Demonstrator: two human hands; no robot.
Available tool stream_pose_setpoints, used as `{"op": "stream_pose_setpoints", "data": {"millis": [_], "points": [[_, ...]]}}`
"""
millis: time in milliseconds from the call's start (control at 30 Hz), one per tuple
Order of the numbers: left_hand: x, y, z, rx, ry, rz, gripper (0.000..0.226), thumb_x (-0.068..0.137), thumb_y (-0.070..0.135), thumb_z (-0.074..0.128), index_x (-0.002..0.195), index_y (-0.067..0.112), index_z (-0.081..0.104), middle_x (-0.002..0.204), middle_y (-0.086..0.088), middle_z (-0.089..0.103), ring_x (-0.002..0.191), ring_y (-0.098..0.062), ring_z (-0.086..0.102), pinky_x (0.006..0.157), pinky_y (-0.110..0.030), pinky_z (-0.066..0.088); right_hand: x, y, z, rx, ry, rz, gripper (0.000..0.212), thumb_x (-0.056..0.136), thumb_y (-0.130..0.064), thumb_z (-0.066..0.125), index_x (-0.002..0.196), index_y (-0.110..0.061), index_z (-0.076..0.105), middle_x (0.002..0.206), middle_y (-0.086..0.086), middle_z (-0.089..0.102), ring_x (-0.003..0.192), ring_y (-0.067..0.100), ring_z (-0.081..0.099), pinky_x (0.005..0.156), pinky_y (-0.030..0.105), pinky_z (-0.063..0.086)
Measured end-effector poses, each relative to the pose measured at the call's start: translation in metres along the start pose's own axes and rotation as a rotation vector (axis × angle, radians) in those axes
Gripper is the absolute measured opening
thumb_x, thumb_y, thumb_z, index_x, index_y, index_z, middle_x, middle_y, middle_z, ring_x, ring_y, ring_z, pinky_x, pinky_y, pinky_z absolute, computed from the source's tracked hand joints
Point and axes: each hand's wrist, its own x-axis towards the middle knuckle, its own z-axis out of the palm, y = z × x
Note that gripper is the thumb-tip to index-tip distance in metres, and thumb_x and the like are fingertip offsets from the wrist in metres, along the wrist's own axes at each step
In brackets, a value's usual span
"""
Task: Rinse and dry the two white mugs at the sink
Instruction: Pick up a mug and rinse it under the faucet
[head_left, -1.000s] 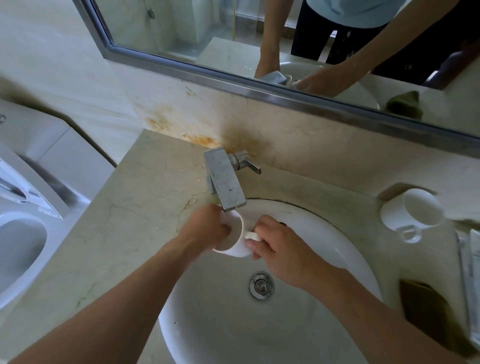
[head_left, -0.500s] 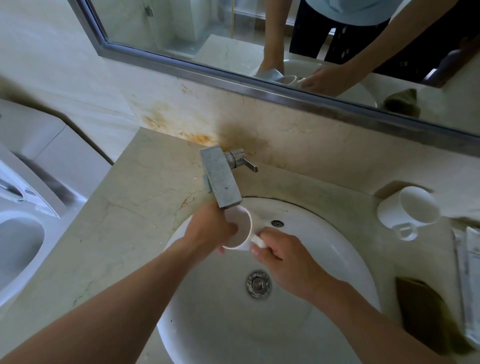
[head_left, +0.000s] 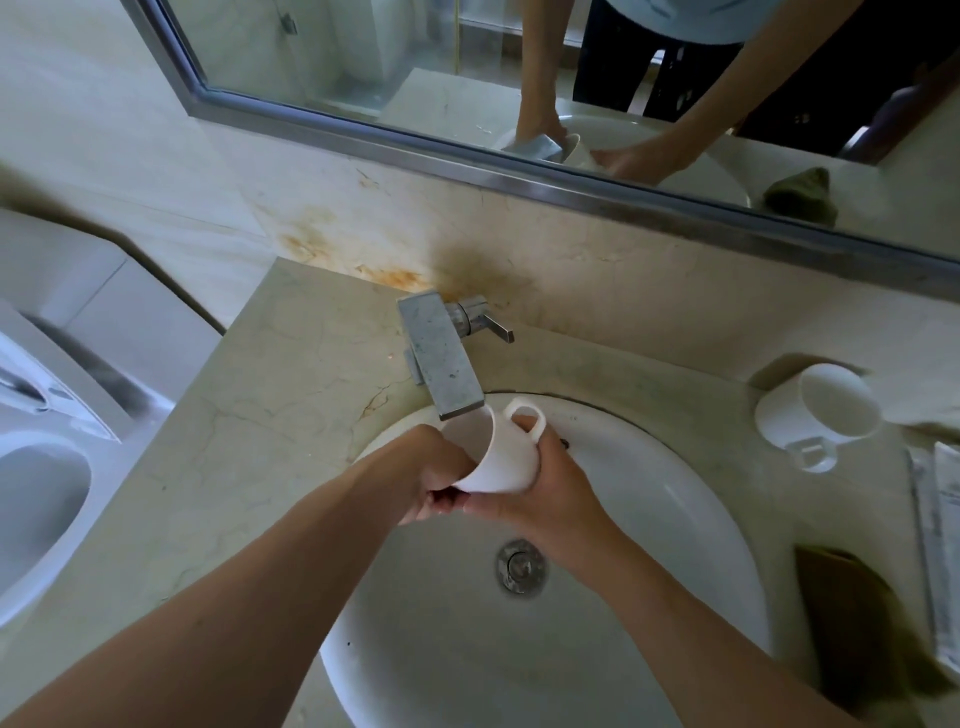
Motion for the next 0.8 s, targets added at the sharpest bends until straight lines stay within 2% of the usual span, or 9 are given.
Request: {"op": "stream_pose_setpoints", "data": {"millis": [100, 167, 300, 367, 500, 600, 667, 733, 800], "points": [[-0.001, 0.003, -0.004, 0.156, -0.045, 0.096, 0.017, 0.086, 0.004, 0.053, 0.072, 0.007, 0.062, 0.054, -0.009, 0.059, 0.040, -0.015, 0.042, 0.045, -0.023, 0.025, 0.002, -0.003, 0.001, 0.032, 0.016, -0.019, 0.074, 0.070, -0.021, 0.100, 0.128, -0.038, 0.058, 0.115, -0.017, 0.077, 0.107, -0.001, 0.072, 0.079, 0.018, 0.059], [0.001, 0.004, -0.011, 0.467, -0.019, 0.304, 0.010, 0.080, 0.008, 0.060, 0.071, 0.009, 0.065, 0.057, -0.006, 0.069, 0.037, -0.017, 0.054, 0.040, -0.025, 0.044, 0.000, -0.006, -0.003, 0.056, -0.102, -0.013, 0.059, 0.082, -0.019, 0.091, 0.130, -0.037, 0.060, 0.114, -0.018, 0.078, 0.106, 0.000, 0.073, 0.079, 0.018, 0.059], [0.011, 0.001, -0.017, 0.747, 0.035, 0.612, 0.025, 0.091, 0.008, 0.061, 0.069, 0.022, 0.061, 0.057, -0.007, 0.071, 0.048, -0.022, 0.071, 0.053, -0.035, 0.062, 0.000, -0.004, -0.011, 0.136, -0.330, 0.139, 0.066, 0.084, -0.050, 0.082, 0.141, -0.026, 0.060, 0.126, 0.005, 0.076, 0.111, 0.024, 0.075, 0.085, 0.039, 0.062], [0.014, -0.005, -0.017, 0.652, 0.003, 0.580, 0.010, 0.089, 0.010, 0.063, 0.084, 0.012, 0.071, 0.065, -0.013, 0.076, 0.046, -0.021, 0.068, 0.041, -0.028, 0.054, 0.000, -0.005, -0.011, 0.217, -0.293, 0.187, 0.068, 0.083, -0.050, 0.082, 0.139, -0.021, 0.058, 0.126, 0.010, 0.074, 0.107, 0.027, 0.076, 0.082, 0.039, 0.063], [0.010, -0.015, -0.006, 0.176, -0.095, 0.349, 0.027, 0.084, 0.010, 0.054, 0.095, -0.006, 0.073, 0.061, -0.015, 0.066, 0.046, -0.024, 0.051, 0.043, -0.024, 0.035, -0.013, -0.012, -0.007, 0.234, -0.014, 0.106, 0.061, 0.083, -0.055, 0.074, 0.135, -0.031, 0.051, 0.120, 0.010, 0.072, 0.089, 0.030, 0.080, 0.067, 0.040, 0.066], [0.001, -0.014, 0.000, 0.201, -0.115, 0.312, 0.026, 0.087, 0.002, 0.050, 0.091, -0.015, 0.070, 0.057, -0.013, 0.065, 0.040, -0.021, 0.051, 0.043, -0.023, 0.035, -0.020, -0.016, -0.003, 0.148, 0.104, 0.099, 0.039, 0.089, -0.051, 0.063, 0.121, -0.032, 0.056, 0.104, 0.009, 0.073, 0.068, 0.031, 0.077, 0.051, 0.036, 0.059], [-0.002, -0.012, -0.001, 0.424, -0.045, 0.388, 0.024, 0.091, 0.002, 0.052, 0.077, -0.007, 0.070, 0.051, -0.005, 0.067, 0.037, -0.016, 0.057, 0.048, -0.025, 0.049, -0.021, -0.022, -0.006, 0.184, 0.068, 0.178, 0.035, 0.093, -0.053, 0.058, 0.115, -0.026, 0.060, 0.095, 0.014, 0.073, 0.059, 0.031, 0.071, 0.047, 0.036, 0.053], [-0.004, -0.011, -0.002, 0.726, 0.108, 0.504, 0.017, 0.093, 0.003, 0.060, 0.083, 0.005, 0.073, 0.064, -0.003, 0.074, 0.056, -0.018, 0.071, 0.061, -0.029, 0.058, -0.015, -0.027, -0.011, 0.252, -0.032, 0.347, 0.046, 0.099, -0.057, 0.056, 0.117, -0.015, 0.063, 0.090, 0.019, 0.069, 0.053, 0.031, 0.064, 0.045, 0.032, 0.046], [0.000, -0.015, -0.001, 0.867, 0.291, 0.610, 0.015, 0.092, 0.011, 0.068, 0.105, 0.013, 0.074, 0.096, -0.006, 0.077, 0.091, -0.026, 0.076, 0.074, -0.036, 0.057, -0.010, -0.033, -0.016, 0.284, -0.158, 0.539, 0.061, 0.100, -0.064, 0.052, 0.121, -0.008, 0.066, 0.089, 0.021, 0.066, 0.053, 0.026, 0.058, 0.042, 0.028, 0.039]]}}
